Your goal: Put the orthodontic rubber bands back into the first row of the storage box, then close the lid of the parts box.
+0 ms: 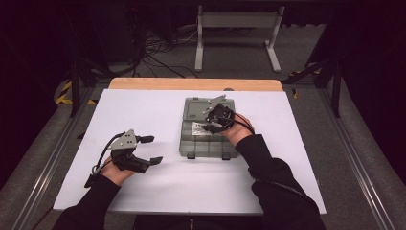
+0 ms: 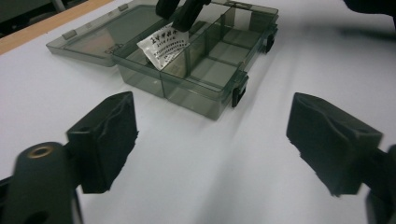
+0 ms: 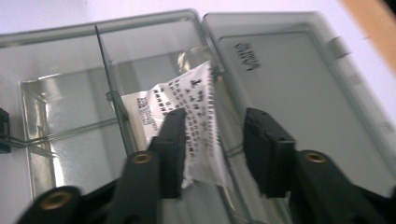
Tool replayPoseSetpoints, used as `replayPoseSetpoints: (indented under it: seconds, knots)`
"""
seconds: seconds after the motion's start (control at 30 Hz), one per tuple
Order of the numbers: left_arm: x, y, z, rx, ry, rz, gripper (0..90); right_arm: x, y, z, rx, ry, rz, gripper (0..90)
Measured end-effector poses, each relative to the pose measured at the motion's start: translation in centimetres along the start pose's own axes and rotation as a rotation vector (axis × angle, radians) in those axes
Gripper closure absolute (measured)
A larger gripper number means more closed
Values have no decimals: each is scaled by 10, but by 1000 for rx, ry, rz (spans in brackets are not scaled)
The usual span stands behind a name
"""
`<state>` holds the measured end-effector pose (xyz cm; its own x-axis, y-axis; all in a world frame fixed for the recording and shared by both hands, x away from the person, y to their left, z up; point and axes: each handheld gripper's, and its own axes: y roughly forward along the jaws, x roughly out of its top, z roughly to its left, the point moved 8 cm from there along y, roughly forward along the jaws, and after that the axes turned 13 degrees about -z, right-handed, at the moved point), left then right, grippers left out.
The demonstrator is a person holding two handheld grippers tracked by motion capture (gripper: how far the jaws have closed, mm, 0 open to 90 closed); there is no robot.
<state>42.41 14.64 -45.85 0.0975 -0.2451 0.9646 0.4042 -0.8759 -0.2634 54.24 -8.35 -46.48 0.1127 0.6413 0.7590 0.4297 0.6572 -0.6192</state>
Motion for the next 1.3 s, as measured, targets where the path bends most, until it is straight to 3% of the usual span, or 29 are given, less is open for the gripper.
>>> replayPoseSetpoints:
  seconds: [0.13,0.2,0.23,0.33,0.47,0.67,1.0,1.3]
  knots:
    - [6,4,8,5,-8,11,365,2,-23,-6,-27,25,-37,630]
    - [9,6,10,11,-11,7,498,2,-32,-9,-35,42,-50,663]
    - [11,8,14,15,-17,6,498,0,-40,-11,-44,57,-55,734]
    - [14,12,19,20,-21,20,724,-7,-62,-17,-61,112,-61,879]
    - [19,18,28,28,-12,59,872,-14,-73,-22,-73,151,-57,899]
    - [26,29,44,58,-48,84,896,-27,-81,-29,-87,177,-42,899]
    - [32,48,64,93,-61,128,896,-42,-82,-46,-103,230,-33,899]
    - [35,66,82,140,-115,166,896,-51,-80,-62,-114,258,-25,899]
